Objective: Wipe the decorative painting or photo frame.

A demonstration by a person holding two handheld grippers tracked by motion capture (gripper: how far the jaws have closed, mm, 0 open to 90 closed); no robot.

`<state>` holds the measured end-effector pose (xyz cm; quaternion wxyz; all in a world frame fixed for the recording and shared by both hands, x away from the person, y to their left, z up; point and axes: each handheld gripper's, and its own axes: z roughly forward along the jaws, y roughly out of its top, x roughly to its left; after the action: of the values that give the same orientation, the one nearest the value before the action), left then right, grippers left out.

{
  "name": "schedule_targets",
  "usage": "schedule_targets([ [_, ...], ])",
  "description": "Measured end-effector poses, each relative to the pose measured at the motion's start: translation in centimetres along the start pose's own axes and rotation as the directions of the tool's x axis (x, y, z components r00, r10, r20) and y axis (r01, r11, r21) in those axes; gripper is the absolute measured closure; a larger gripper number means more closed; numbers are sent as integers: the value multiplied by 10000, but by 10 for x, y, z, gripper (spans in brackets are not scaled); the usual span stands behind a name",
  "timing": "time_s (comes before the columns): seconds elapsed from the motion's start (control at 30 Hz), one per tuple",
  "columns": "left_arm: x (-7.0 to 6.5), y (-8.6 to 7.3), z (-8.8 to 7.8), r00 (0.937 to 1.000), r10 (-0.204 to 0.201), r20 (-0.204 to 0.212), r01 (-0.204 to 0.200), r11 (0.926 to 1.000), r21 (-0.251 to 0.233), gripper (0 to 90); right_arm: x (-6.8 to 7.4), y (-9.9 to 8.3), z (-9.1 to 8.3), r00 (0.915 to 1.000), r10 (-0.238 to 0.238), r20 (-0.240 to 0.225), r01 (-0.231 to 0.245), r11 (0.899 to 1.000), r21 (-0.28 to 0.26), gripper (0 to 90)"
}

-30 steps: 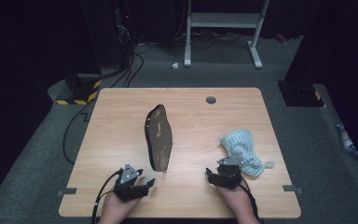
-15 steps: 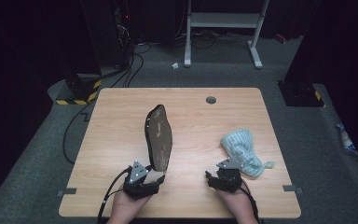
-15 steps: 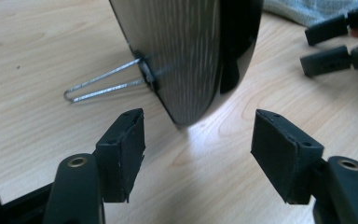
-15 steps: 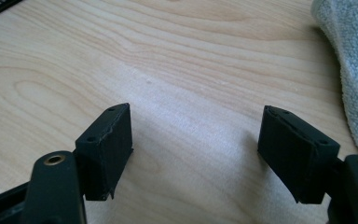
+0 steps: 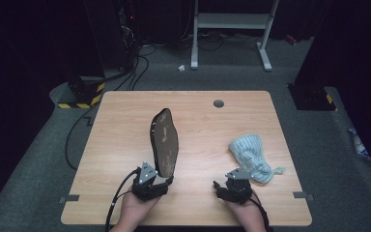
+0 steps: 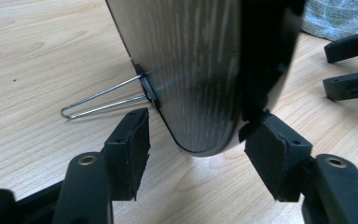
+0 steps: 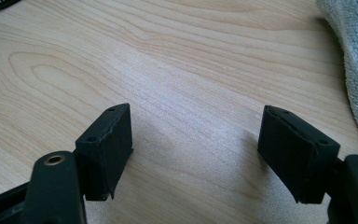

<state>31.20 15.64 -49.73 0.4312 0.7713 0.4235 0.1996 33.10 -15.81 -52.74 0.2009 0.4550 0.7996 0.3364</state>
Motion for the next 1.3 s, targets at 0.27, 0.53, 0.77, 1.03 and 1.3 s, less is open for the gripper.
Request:
schedule_targets([
  [0.27,9,-5,-6,9996,-212,-168,211,9998,-36,427,0,1,1,10000,-29,-26,29,10000,-4,261],
  [0.53,19,-12,-10,9988,-483,-69,482,9987,-131,441,0,4,4,10000,-26,-35,26,10000,-6,270],
  [0.77,27,-14,-14,9986,-493,-202,490,9987,-136,456,0,4,4,10000,52,43,-52,10000,-27,282],
  [1.03,35,-16,-17,9963,-685,-522,677,9976,-164,466,-1,4,4,10000,58,50,-57,10000,-55,296],
  [1.3,42,-20,-21,9945,-870,-584,860,9961,-185,470,-1,4,4,9998,130,122,-130,9999,-63,304],
])
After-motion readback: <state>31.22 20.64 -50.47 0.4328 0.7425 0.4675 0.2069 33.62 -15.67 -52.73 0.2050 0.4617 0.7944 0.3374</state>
